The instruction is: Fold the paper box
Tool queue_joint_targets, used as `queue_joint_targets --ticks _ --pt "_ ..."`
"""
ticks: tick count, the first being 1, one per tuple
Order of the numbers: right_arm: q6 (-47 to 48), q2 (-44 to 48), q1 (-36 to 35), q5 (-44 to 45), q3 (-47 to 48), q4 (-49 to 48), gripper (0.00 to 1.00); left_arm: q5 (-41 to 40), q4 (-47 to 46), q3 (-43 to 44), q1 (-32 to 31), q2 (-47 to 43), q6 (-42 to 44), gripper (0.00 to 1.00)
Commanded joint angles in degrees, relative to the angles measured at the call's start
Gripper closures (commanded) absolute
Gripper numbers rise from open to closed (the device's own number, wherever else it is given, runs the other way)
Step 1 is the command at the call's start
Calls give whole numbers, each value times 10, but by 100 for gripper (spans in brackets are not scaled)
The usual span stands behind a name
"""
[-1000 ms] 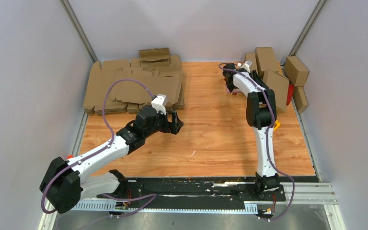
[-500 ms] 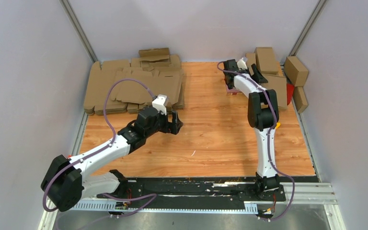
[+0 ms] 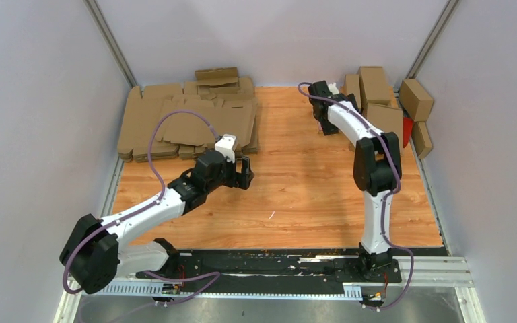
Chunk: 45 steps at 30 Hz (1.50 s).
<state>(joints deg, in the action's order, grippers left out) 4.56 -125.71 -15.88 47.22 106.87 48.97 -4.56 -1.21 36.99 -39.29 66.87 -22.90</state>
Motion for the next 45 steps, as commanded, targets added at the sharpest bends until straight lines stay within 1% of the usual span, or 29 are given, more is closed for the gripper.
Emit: queue_joint_targets --ticks 1,4,6,10,12,14,16,19,21,23,26,27,29,30,32,33,35,36,37,39,41,42,44,45 --pt "-75 131 -46 -77 -79 -5 0 -56 0 8 1 -35 42 0" --pt "-87 220 -76 -113 -186 -72 0 -81 -11 -11 1 -62 52 0" --pt "-99 295 -90 -147 -271 -143 0 -97 -24 -24 2 -80 59 0" --pt "-122 465 -93 -215 -477 -353 1 -133 -52 -54 2 -110 74 0" --pt "-129 546 -92 -218 -580 -459 0 -156 -67 -69 2 -125 84 0" --pt "-118 601 -89 -215 -666 -554 0 -181 -89 -90 1 -146 103 0" --pt "-94 643 -86 -218 -738 -633 0 -216 -132 -122 2 -174 140 0" --pt "-103 692 -68 -209 -818 -715 0 -261 -213 -191 2 -227 187 0" --pt "-116 723 -44 -211 -859 -737 1 -281 -269 -235 4 -255 215 0" --pt "-85 745 -27 -215 -885 -739 2 -304 -278 -254 22 -276 223 0" --pt "-41 761 -22 -209 -886 -709 1 -325 -275 -258 51 -273 228 0" --pt "-21 760 -20 -218 -893 -723 2 -332 -277 -258 60 -266 240 0" --pt "12 738 -11 -226 -920 -786 3 -340 -283 -259 80 -254 253 0" --pt "5 720 -1 -232 -927 -803 3 -336 -277 -255 91 -252 257 0" --pt "-5 689 17 -251 -935 -831 5 -335 -296 -266 115 -245 268 0" --pt "-7 676 19 -247 -941 -855 5 -324 -325 -286 130 -239 274 0" --pt "-8 656 20 -240 -955 -903 6 -287 -427 -333 169 -206 286 0" --pt "-7 646 20 -236 -960 -920 6 -269 -483 -344 190 -179 273 0" --pt "-4 634 20 -234 -959 -926 8 -250 -501 -343 208 -148 260 0" --pt "12 597 20 -236 -938 -929 20 -224 -520 -326 226 -93 262 1" --pt "29 551 20 -234 -898 -901 35 -226 -509 -299 230 -58 279 3" --pt "40 530 20 -226 -881 -895 39 -226 -512 -294 234 -47 285 2" --pt "48 498 20 -192 -863 -899 40 -227 -541 -296 242 -32 295 2" --pt "56 492 21 -192 -872 -928 39 -219 -558 -302 248 -26 299 1"
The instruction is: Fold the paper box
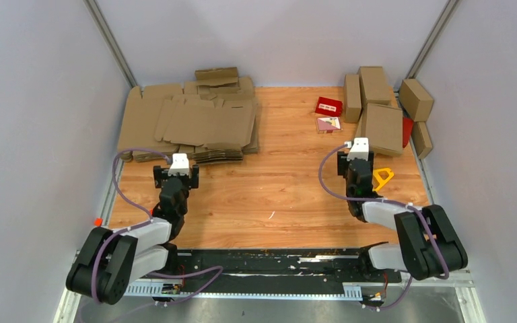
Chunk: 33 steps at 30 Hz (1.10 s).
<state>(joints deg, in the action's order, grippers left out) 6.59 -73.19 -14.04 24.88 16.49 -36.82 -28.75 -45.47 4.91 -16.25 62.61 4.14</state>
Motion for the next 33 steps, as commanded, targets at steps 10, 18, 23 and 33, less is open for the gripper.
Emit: queue_joint_targets --ticks 10,18,23,33 --pt "24 -48 64 -89 -33 -200 21 133 -182 39 70 146 24 6" --pt "9 -66 82 -102 -46 -230 0 126 -201 39 72 158 17 0" --pt "1 -67 91 -117 -29 -194 0 86 -191 46 72 157 3 0" --pt "2 -68 92 -117 -29 -196 0 87 -188 47 72 159 3 0"
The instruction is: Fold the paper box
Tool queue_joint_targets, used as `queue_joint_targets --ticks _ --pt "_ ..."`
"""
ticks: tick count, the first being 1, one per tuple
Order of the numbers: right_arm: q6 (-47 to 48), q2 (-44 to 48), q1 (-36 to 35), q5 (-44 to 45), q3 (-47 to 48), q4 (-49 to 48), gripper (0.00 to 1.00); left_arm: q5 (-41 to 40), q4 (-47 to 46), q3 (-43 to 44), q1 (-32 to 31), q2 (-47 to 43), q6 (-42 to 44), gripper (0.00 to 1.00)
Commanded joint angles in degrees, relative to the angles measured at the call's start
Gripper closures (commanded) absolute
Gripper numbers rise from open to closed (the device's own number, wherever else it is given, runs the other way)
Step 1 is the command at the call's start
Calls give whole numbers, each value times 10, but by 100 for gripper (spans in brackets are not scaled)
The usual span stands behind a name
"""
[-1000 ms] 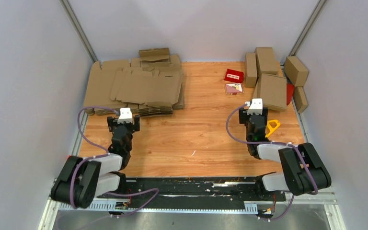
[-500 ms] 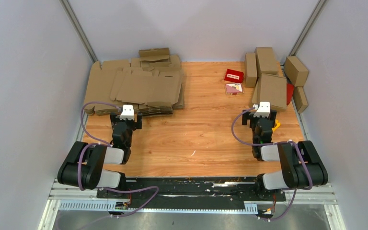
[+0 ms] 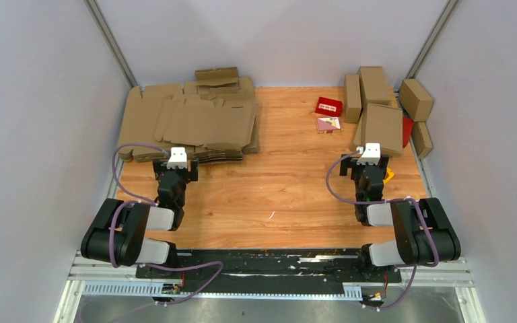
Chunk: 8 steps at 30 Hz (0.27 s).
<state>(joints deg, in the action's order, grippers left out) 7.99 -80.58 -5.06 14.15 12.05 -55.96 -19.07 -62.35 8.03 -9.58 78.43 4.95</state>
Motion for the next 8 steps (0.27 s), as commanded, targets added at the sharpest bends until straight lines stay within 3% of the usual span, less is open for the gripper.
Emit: queue_joint_targets --ticks 1,8 --pt "-12 7 2 -10 16 -5 0 -10 -20 17 5 0 -5 0" --pt "-12 7 2 -10 15 -4 0 -7 -14 19 5 0 -5 0"
